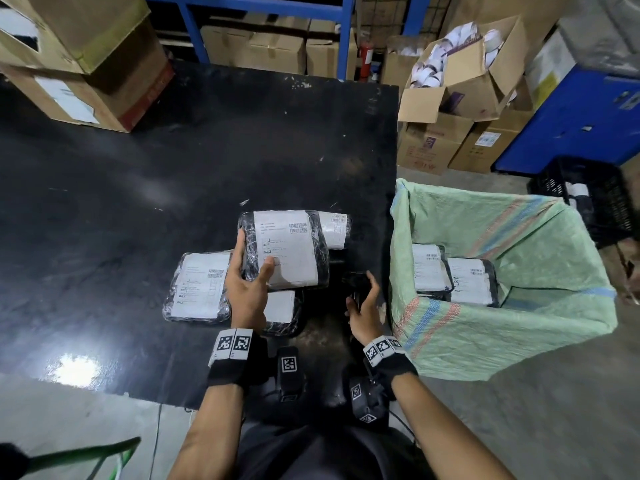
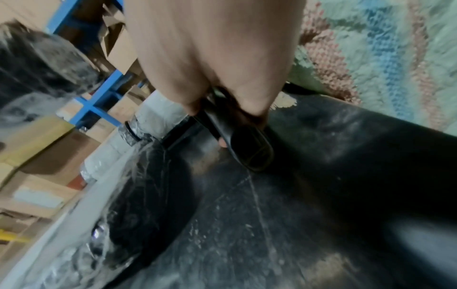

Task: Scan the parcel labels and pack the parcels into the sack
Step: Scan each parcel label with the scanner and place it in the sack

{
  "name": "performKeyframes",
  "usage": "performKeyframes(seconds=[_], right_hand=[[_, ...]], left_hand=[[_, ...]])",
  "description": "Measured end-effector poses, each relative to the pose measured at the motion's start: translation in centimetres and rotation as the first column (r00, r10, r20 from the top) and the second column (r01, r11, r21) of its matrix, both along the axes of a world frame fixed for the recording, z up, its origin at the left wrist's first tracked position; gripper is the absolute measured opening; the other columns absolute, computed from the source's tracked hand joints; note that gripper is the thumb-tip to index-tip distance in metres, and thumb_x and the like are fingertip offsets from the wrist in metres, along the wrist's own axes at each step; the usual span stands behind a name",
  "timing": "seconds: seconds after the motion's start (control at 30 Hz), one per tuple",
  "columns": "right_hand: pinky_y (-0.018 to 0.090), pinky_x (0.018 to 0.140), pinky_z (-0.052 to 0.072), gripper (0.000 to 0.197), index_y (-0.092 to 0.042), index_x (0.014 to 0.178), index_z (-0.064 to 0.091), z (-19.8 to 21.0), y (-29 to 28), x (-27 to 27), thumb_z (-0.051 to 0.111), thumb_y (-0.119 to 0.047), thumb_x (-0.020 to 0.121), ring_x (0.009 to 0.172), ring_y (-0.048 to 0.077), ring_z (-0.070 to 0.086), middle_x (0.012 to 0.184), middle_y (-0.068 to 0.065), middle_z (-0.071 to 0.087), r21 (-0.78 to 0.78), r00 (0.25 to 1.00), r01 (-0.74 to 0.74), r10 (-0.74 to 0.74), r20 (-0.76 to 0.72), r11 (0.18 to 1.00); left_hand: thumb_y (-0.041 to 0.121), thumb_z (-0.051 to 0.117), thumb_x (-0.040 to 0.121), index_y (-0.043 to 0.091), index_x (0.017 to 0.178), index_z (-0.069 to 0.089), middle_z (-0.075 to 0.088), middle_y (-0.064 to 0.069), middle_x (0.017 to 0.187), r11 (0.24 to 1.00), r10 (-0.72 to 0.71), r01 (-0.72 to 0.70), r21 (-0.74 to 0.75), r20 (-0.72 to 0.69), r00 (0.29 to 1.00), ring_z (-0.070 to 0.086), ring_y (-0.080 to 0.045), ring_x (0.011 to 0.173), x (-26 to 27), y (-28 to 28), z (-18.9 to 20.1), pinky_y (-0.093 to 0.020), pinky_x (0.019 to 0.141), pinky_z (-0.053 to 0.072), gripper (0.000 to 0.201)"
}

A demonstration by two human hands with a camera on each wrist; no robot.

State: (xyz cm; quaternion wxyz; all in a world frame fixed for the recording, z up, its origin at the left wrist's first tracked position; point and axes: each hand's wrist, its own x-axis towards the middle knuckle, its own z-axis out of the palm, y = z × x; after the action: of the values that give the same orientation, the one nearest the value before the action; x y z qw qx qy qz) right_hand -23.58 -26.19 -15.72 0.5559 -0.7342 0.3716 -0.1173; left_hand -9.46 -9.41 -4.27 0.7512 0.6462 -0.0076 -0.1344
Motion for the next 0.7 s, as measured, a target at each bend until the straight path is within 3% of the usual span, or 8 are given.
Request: performKeyframes(seconds=[0.07,0.17,0.23,0.33,0.47,0.53,0.6,0.7], right_hand=[[0.041,0.114,0.033,0.095,-0.019,0.155,0.017,2.0,0.2,-0.1,0.044,-0.075,0.084,0.137,0.023,0.042,0.153,-0.003,0.032,-0.062,0.998,-0.032,0.028,-0.064,0.998],[0.047,0.105,0.031,0.085,-0.034,0.157,0.008,2.9,-0.4,-1.1,0.035,-0.069,0.084,0.128,0.037,0.044,0.139,0.017,0.047,-0.132,0.976,-0.08,0.051,-0.211,0.988],[0.046,0.109,0.023,0.082,-0.041,0.156,0.003,3.6,-0.5,-1.9,0.028,-0.071,0.084,0.131,0.034,0.038,0.143,0.011,0.042,-0.155,0.977,-0.112,0.08,-0.2,0.982],[0.043,0.12,0.023,0.064,-0.038,0.157,0.007,5.9,-0.3,-2.5,0.038,-0.046,0.103,0.141,0.022,0.035,0.158,-0.023,0.017,-0.084,0.987,-0.159,0.161,0.013,0.984],[0.003,0.1,0.034,0.059,-0.034,0.158,0.013,9.4,-0.7,-2.1,0.039,-0.034,0.105,0.127,0.009,0.045,0.153,-0.016,0.029,-0.048,0.987,-0.107,0.111,0.115,0.993],[0.008,0.098,0.037,0.057,-0.034,0.157,0.015,11.3,-1.0,-1.9,0.039,-0.034,0.106,0.119,-0.006,0.045,0.139,-0.024,0.037,-0.056,0.98,-0.095,0.103,0.17,0.994],[0.013,0.107,0.032,0.056,-0.025,0.158,0.017,12.8,-1.5,-1.6,0.039,-0.026,0.107,0.127,-0.019,0.037,0.139,-0.037,0.031,-0.065,0.968,-0.091,0.104,0.229,0.994],[0.025,0.124,0.019,0.06,-0.024,0.159,0.014,13.8,-2.3,-1.3,0.042,-0.029,0.106,0.146,-0.012,0.016,0.159,-0.026,0.017,-0.089,0.96,-0.081,0.102,0.26,0.993]], left_hand=[[0.003,0.074,0.093,0.027,0.156,0.043,0.054,0.0,0.154,1.0,-0.008,0.008,-0.023,-0.015,1.0,0.054,-0.021,0.141,-0.2,-0.5,0.0,-0.037,0.11,0.052,0.074],[-0.003,0.07,0.093,0.027,0.154,0.044,0.057,0.003,0.151,0.999,-0.014,0.013,-0.047,-0.029,0.999,0.055,-0.019,0.14,-0.8,-1.3,0.1,-0.042,0.113,0.049,0.072],[-0.001,0.073,0.092,0.03,0.152,0.047,0.053,-0.001,0.156,0.998,-0.031,0.03,-0.048,-0.02,0.999,0.052,-0.022,0.143,-1.2,-1.6,0.0,-0.05,0.117,0.045,0.072],[-0.003,0.071,0.093,0.023,0.155,0.046,0.05,-0.003,0.158,0.997,-0.062,0.06,-0.053,-0.028,0.998,0.051,-0.023,0.144,-2.0,-2.2,0.0,-0.055,0.118,0.042,0.072],[0.001,0.074,0.092,0.026,0.153,0.048,0.051,0.0,0.158,0.991,-0.108,0.103,-0.086,-0.049,0.993,0.051,-0.022,0.144,-3.4,-3.3,0.3,-0.053,0.119,0.041,0.071],[0.007,0.076,0.089,0.03,0.151,0.05,0.052,0.003,0.156,0.984,-0.142,0.135,-0.112,-0.057,0.988,0.051,-0.022,0.144,-3.9,-3.9,0.5,-0.054,0.121,0.039,0.071],[0.005,0.076,0.09,0.027,0.153,0.049,0.054,0.005,0.155,0.977,-0.175,0.166,-0.132,-0.064,0.982,0.051,-0.021,0.144,-4.3,-4.6,0.9,-0.054,0.122,0.038,0.073],[0.01,0.078,0.087,0.028,0.153,0.049,0.053,-0.003,0.156,0.964,-0.223,0.212,-0.16,-0.058,0.973,0.05,-0.023,0.145,-5.0,-5.8,1.7,-0.054,0.122,0.036,0.074]])
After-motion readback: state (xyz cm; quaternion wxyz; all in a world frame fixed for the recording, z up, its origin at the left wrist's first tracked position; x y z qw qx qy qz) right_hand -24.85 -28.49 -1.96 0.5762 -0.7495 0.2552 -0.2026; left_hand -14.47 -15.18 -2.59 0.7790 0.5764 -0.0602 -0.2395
